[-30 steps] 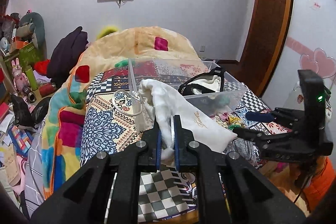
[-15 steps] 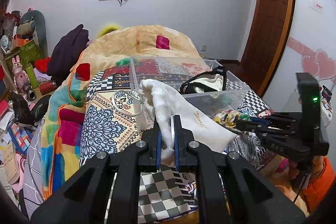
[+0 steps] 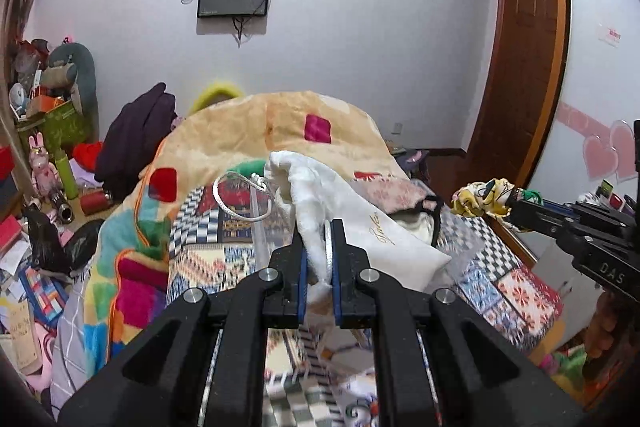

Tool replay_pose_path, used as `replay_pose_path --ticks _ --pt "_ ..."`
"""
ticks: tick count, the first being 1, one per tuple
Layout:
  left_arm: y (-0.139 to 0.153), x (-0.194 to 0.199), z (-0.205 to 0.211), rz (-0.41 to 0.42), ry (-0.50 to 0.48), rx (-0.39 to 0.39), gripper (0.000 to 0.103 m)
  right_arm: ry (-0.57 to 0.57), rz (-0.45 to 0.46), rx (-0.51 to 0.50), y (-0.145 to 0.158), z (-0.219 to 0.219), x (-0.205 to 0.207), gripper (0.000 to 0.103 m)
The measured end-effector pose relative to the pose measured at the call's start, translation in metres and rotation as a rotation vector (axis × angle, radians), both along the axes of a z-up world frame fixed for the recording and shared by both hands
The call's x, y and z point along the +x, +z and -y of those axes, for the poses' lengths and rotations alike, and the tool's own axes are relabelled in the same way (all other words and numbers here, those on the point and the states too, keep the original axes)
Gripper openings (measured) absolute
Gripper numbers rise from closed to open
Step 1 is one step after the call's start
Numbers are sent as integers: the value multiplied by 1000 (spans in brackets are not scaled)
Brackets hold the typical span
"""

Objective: Organize soft objects
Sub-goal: 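Drop the scrunchie into the clear box with the right tool while the left drops the white bag in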

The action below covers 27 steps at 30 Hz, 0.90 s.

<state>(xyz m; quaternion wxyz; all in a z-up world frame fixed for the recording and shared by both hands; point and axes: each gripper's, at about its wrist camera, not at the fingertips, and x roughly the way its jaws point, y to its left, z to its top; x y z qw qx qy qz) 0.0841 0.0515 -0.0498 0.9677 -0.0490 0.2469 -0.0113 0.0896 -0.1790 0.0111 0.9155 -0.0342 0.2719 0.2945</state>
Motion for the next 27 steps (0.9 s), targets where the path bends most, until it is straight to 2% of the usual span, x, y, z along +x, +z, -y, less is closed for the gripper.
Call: replay_pose_path --ticks 7,12,19,27 --pt "-3 30 4 -20 16 5 9 -21 11 8 -2 -17 25 11" --pt "-17 54 9 -70 11 22 9 -14 -45 9 -14 -24 42 11" --pt "-45 81 17 -153 7 63 9 1 -144 -47 -45 -33 59 11" --pt "-62 95 21 -210 -2 78 9 -10 -199 -113 -65 -37 65 13"
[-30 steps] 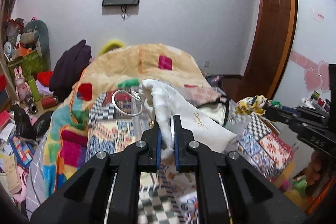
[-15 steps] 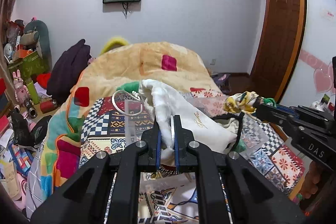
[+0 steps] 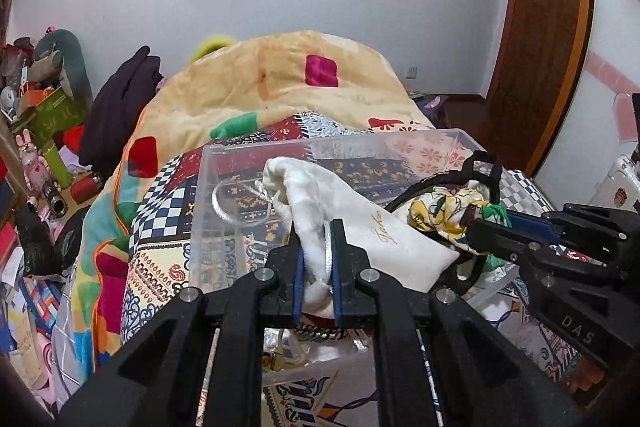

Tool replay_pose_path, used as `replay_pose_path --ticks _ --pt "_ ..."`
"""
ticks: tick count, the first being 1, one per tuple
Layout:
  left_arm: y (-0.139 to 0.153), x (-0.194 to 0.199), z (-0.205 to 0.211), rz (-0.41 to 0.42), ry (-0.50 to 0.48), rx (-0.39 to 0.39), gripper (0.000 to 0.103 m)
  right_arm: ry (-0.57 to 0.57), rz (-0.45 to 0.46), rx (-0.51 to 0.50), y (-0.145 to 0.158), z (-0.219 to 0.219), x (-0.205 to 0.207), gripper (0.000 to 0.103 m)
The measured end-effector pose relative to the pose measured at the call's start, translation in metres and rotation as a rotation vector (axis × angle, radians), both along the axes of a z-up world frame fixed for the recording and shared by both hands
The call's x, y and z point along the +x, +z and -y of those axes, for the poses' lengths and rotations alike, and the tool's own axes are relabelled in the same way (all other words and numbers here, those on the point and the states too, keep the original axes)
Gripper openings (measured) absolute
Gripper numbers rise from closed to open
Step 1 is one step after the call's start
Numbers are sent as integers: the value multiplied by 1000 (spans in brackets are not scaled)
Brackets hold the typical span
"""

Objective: Organize soft objects
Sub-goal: 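Drop the scrunchie into the clear box with the right tool while the left drops the white bag in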

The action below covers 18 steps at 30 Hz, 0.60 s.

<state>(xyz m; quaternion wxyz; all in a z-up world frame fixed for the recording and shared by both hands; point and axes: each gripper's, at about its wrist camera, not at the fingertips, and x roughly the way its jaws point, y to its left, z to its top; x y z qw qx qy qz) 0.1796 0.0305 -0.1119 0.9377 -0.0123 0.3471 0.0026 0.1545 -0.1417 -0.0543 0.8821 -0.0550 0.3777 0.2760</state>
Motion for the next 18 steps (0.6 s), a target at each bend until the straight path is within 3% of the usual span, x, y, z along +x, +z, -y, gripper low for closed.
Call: replay_pose_path --ticks 2,4,6,9,13,15,18 --pt "-1 1 1 -9 -3 -2 12 -2 -11 1 0 1 2 19" --pt "-1 2 0 -12 -1 0 21 -4 -18 3 1 3 3 25" --pt "0 1 0 -5 3 5 39 -10 -17 1 2 5 3 38" --pt "5 -5 1 22 10 16 56 -21 -2 3 5 8 0 52" --pt "16 -14 4 52 2 27 68 -24 17 6 13 14 -4 57" --pt "24 -21 5 70 -1 25 75 -29 37 11 18 19 -9 68" --pt "35 -32 5 99 -3 12 86 -32 83 16 29 26 -20 75"
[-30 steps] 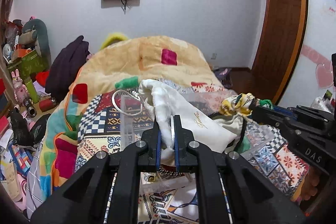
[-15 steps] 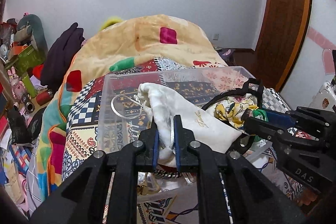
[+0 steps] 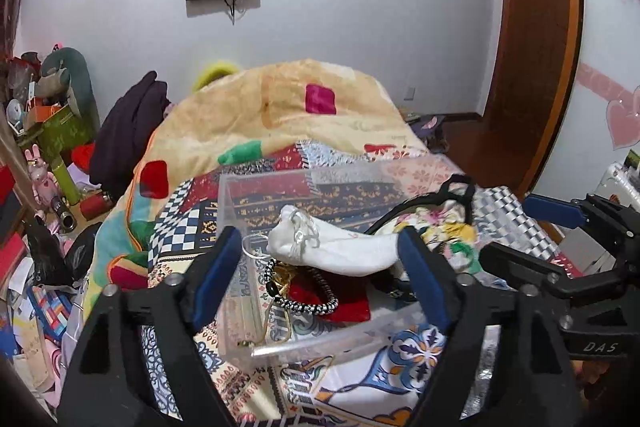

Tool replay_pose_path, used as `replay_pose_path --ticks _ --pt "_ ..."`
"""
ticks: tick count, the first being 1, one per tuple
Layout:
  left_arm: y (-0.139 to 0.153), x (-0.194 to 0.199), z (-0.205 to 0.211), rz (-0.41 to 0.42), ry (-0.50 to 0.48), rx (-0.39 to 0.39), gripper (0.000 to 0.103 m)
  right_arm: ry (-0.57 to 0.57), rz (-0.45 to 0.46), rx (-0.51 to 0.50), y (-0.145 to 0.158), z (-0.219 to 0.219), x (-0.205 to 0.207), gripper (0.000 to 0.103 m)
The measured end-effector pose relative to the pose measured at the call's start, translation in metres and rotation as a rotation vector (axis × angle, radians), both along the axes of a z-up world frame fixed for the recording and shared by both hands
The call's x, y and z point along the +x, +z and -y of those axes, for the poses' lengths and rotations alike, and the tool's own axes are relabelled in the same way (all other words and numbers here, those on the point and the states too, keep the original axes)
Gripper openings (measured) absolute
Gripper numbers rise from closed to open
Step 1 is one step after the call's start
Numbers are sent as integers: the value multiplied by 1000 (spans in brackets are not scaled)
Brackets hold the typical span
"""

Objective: Organize soft objects
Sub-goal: 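Drop the scrunchie into the clear box with the right tool while the left drops the white bag in, then grasp the silver sparkly pouch with the right tool while the left tool grasps the yellow sponge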

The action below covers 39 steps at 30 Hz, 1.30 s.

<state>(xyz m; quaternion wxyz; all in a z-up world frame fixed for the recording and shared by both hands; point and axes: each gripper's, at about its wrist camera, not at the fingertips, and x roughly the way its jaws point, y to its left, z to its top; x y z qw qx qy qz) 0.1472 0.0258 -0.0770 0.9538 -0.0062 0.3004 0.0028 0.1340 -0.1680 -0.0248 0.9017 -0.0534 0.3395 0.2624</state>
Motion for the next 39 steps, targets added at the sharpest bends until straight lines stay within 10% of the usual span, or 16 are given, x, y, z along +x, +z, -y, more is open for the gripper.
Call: replay_pose_path --ticks 15,28,39 --pt "20 -76 25 63 -87 19 100 15 54 5 13 26 -56 83" --pt "-30 -104 28 -76 -103 -31 100 51 -209 -32 -60 16 -59 81" --pt "-39 -111 34 -117 -131 -66 100 78 -247 -43 -73 9 -61 31"
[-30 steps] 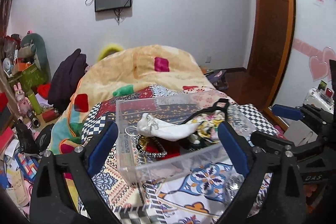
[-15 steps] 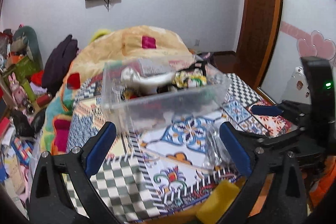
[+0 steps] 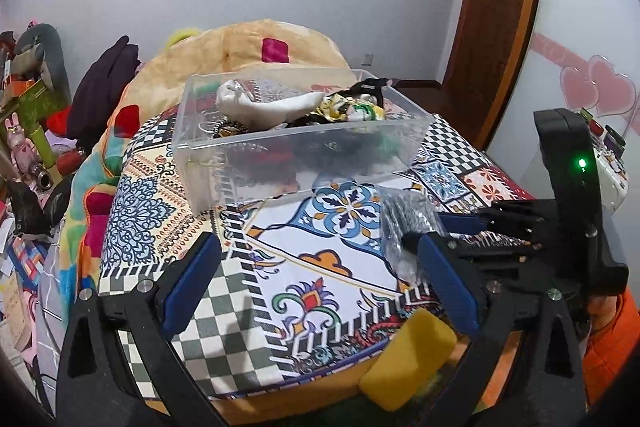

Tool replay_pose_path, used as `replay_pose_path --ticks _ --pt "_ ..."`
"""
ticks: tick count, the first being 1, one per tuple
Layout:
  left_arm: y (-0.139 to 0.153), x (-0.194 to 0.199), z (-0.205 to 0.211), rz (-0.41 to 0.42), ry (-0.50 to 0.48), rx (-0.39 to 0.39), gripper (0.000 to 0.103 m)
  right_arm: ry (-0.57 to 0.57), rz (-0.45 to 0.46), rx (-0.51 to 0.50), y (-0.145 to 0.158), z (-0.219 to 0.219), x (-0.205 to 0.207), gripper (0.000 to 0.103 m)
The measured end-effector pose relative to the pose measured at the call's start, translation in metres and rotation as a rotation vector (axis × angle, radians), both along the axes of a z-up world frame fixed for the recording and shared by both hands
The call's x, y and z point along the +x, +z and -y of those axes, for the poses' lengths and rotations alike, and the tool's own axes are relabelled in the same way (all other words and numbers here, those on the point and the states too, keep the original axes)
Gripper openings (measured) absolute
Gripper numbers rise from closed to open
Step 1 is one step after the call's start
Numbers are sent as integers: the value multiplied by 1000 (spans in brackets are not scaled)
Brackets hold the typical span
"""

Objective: Organize soft objects
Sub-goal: 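Grasp the silver sparkly pouch with the right tool while the left tool grasps the yellow sponge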

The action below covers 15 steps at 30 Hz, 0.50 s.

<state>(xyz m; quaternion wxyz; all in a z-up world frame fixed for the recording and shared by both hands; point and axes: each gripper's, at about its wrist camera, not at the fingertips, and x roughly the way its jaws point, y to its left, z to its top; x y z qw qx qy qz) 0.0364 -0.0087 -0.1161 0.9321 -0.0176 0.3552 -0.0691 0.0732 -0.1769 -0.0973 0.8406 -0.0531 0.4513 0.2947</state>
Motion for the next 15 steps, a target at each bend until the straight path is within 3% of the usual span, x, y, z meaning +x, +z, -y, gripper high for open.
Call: replay_pose_path --ticks 6,15 --pt "-2 -7 13 -22 -40 5 100 -53 31 9 11 21 -11 18" --pt "-21 -23 30 -98 -92 2 100 -116 68 43 33 53 -32 18"
